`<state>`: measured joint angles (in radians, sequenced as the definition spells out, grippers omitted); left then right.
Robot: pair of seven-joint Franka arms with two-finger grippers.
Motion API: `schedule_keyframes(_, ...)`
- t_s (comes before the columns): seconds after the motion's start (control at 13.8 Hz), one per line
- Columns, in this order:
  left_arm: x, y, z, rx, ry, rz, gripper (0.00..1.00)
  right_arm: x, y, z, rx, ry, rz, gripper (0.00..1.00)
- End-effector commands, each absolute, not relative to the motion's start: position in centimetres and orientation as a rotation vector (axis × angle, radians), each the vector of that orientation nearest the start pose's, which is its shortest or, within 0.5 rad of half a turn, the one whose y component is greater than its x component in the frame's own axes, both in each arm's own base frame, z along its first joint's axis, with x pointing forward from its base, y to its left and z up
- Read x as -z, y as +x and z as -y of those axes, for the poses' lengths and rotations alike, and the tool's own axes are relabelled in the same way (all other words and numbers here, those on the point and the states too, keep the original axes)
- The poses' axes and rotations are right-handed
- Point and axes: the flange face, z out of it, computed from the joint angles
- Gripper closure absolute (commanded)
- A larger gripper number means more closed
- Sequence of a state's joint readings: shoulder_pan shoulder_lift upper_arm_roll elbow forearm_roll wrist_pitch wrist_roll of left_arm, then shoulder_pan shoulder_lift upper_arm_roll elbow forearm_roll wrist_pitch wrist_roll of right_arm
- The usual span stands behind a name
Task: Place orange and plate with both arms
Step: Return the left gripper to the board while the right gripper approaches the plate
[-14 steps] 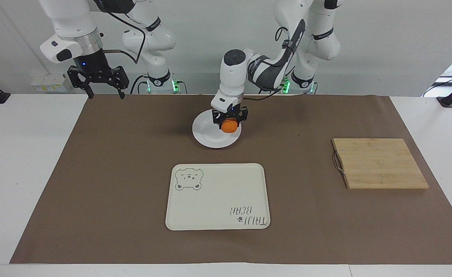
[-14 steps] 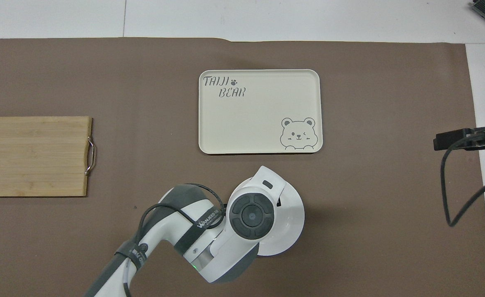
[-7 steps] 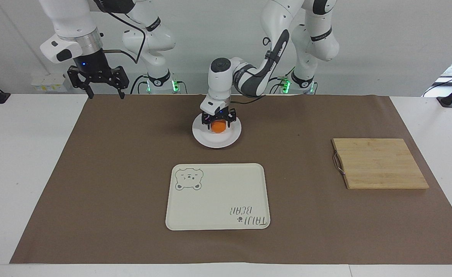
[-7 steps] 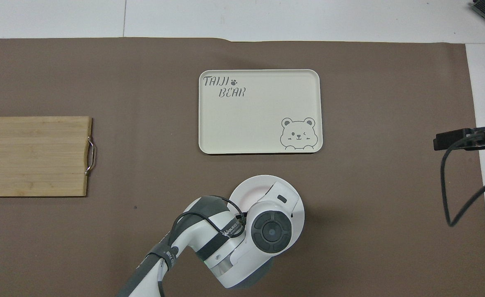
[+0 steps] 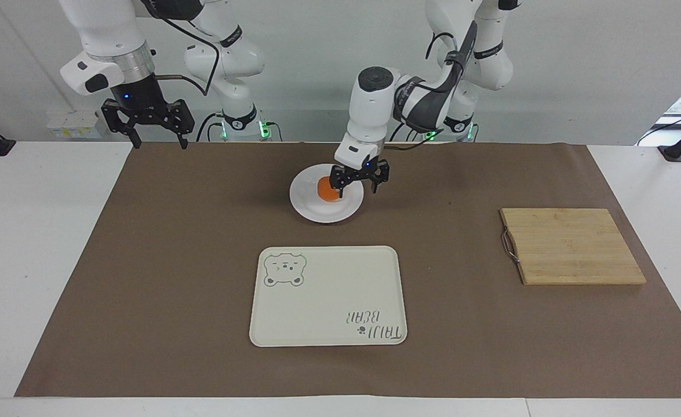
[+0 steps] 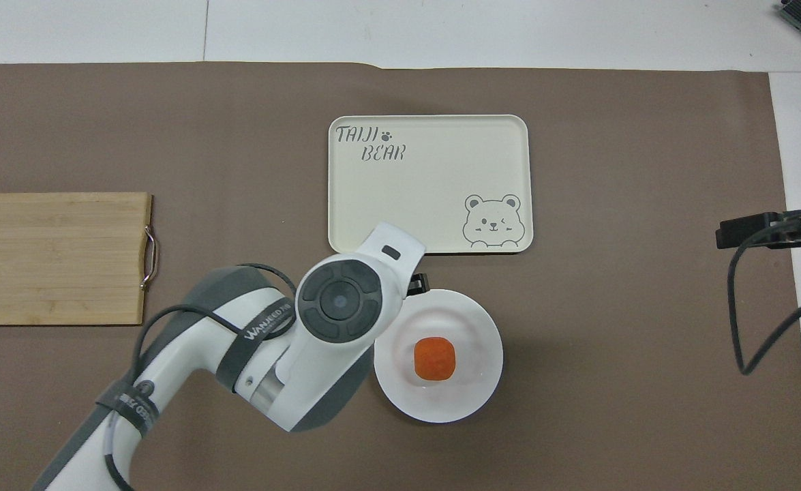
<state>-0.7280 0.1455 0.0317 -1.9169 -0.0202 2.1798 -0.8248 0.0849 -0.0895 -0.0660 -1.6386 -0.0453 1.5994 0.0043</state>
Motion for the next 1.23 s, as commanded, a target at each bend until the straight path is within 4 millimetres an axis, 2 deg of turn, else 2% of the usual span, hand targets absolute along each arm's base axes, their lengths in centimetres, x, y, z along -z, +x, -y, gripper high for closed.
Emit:
schedule_keyframes(0.0, -44.8, 49.8, 33.8, 0.148, -3.228, 0.141, 0.00, -64.6, 53.0, -0.1, 0.077, -3.166, 0.051, 0.00)
schedule_keyframes(0.15, -46.6, 51.9, 29.2, 0.170, -3.230, 0.092, 0.00, -64.5, 52.9, -0.2, 0.075, -3.167, 0.070, 0.00)
schedule_keyframes(0.36, -49.1, 53.8, 22.5, 0.154, -3.254, 0.002, 0.00, -64.6, 53.3, -0.8, 0.140, -3.148, 0.030, 0.00)
schedule_keyframes(0.51, -50.9, 54.8, 17.4, 0.121, -3.273, -0.081, 0.00, -63.0, 53.3, -1.4, 0.090, -3.110, 0.034, 0.00)
schedule_keyframes(0.65, -52.4, 55.5, 13.0, 0.057, -3.262, -0.166, 0.00, -59.8, 53.2, -2.7, 0.004, -3.022, 0.027, 0.00)
schedule_keyframes(0.87, -55.4, 56.0, 8.0, 0.004, -3.244, -0.267, 0.00, -54.8, 52.9, -5.2, -0.061, -2.905, 0.025, 0.00)
schedule_keyframes(1.02, -57.4, 55.9, 6.1, -0.019, -3.210, -0.300, 0.00, -51.5, 52.7, -6.2, -0.109, -2.795, -0.011, 0.00)
schedule_keyframes(1.16, -59.9, 55.5, 5.4, -0.055, -3.142, -0.304, 0.00, -46.8, 52.3, -7.5, -0.131, -2.698, 0.035, 0.00)
